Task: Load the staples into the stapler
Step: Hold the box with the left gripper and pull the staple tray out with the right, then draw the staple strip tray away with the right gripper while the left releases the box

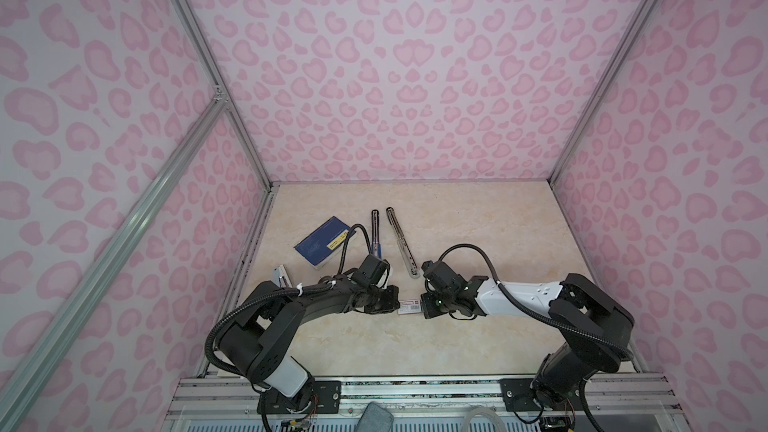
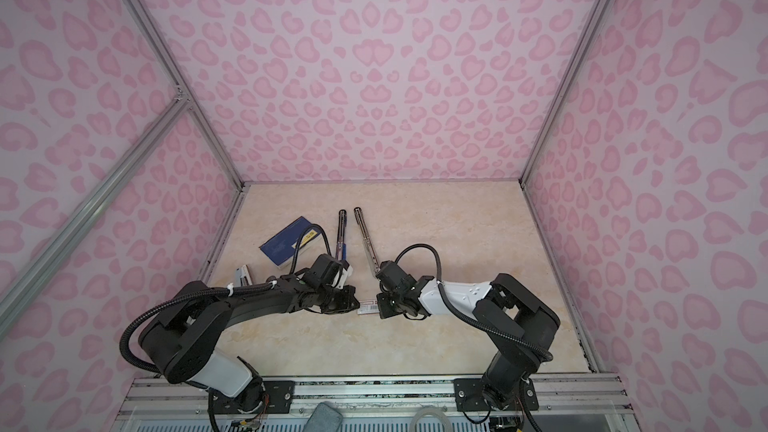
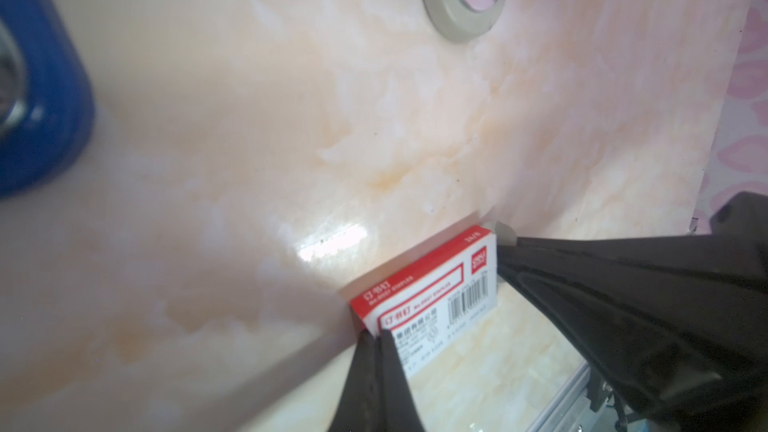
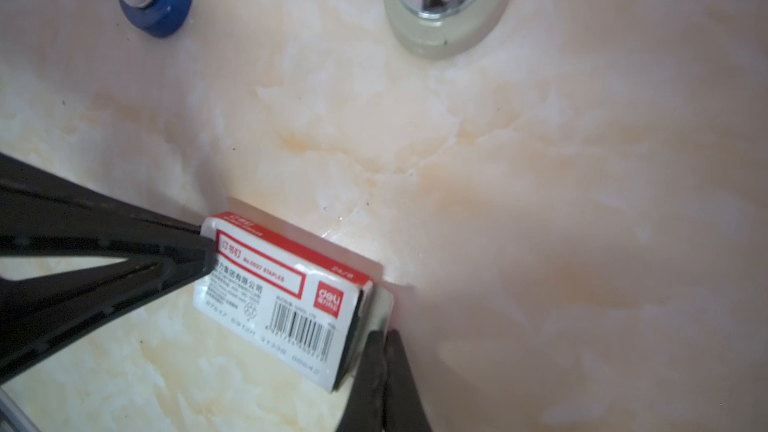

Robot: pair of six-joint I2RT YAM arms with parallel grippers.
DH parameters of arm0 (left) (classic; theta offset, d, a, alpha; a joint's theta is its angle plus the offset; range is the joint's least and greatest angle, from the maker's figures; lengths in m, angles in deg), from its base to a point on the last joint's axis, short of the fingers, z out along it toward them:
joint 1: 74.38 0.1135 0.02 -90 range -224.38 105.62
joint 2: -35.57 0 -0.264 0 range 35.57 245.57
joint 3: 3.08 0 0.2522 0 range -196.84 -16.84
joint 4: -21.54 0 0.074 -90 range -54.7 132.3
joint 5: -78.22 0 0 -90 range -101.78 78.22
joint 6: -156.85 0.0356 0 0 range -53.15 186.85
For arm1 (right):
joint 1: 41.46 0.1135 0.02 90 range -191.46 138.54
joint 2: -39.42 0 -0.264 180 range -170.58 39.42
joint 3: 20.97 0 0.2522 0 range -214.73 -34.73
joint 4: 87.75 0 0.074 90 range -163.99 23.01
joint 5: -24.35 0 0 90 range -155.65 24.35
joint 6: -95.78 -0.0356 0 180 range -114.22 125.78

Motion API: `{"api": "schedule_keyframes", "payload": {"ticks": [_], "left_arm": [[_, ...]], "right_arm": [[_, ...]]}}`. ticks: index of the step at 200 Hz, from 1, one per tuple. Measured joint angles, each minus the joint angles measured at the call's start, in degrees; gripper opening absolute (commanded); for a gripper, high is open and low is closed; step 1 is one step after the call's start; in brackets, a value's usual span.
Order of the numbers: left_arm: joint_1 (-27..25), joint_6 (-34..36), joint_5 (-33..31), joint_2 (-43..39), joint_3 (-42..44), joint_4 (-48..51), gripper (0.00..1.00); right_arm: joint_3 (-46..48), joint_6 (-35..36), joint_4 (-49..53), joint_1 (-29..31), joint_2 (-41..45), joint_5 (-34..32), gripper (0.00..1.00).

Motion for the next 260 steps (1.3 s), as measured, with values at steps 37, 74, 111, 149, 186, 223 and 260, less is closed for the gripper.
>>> {"api": "schedule_keyframes", "payload": {"ticks": [37,74,111,149,186,223,260], "left_arm": [[0.00,0.04,-0.17,-0.24,0.02,0.13,0.03],[0.00,0.28,-1.11,-0.72,0.02,1.03,0.03],[0.07,0.50,-1.79,-0.90,0.00,2.08,0.03],[0.24,0.74,-3.21,-1.79,-0.04,3.48,0.03],[1.09,1.53,-5.33,-3.23,-0.04,5.99,0.03],[3.02,1.70,-7.37,-5.53,0.50,9.05,0.03],[5.73,1.95,-10.19,-8.96,1.86,12.44,0.03]], "right_arm": [[0.85,-0.20,-0.28,-0.59,0.66,-0.46,0.00],[3.04,-0.61,-0.04,-2.19,2.89,-1.75,0.00],[3.74,-0.61,0.63,-2.62,3.82,-2.49,0.00],[4.09,-0.59,0.87,-2.93,4.35,-2.64,0.00],[4.68,-0.57,1.14,-3.72,5.14,-3.10,0.00],[5.75,-0.61,1.31,-5.14,6.32,-3.28,0.00],[6.19,-0.94,1.60,-5.90,6.95,-3.39,0.00]]}}
